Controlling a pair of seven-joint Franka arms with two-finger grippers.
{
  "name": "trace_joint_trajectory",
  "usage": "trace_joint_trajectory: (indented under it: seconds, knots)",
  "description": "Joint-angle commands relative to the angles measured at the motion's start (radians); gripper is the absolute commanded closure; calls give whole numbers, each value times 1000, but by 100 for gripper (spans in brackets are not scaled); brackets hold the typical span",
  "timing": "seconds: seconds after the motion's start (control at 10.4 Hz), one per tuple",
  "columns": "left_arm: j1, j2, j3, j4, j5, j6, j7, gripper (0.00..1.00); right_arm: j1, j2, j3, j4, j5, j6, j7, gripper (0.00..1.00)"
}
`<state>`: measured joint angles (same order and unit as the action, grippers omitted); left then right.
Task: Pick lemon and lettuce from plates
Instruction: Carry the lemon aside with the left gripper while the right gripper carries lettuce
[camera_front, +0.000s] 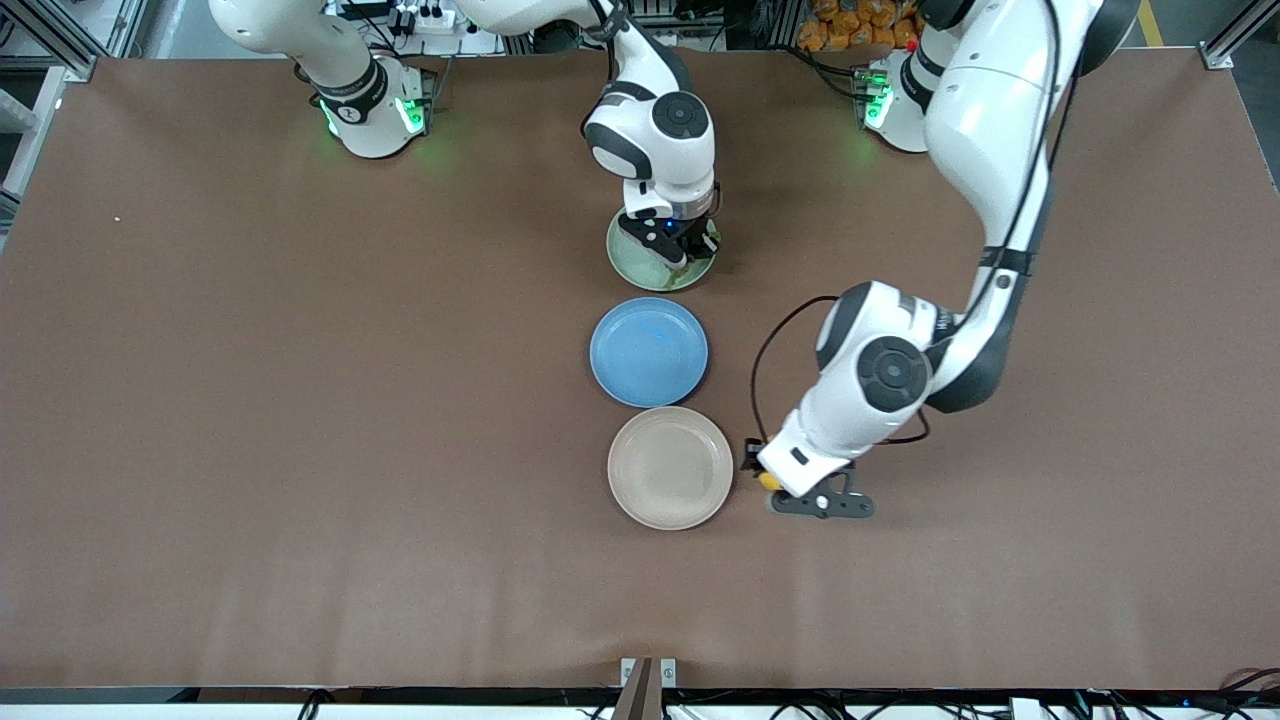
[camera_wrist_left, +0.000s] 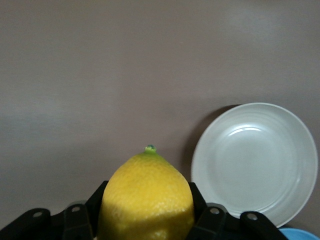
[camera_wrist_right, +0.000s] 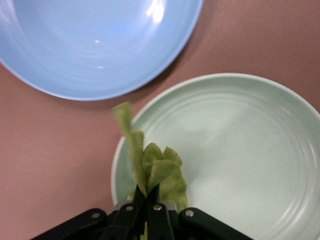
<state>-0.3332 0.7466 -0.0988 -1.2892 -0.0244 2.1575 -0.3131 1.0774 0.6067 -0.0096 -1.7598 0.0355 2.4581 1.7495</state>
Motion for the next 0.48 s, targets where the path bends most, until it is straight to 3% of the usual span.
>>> trace_joint_trajectory:
  seconds: [0.0,0.38]
  knots:
    - [78,-42,-5,-25,-9,-68,98,63,-36,-67,2,-10,-16,-18,-4,100]
    - [184,-46,4,-29,26,-131,188,62,-187,-94,3,-10,-14,-37,-186,100]
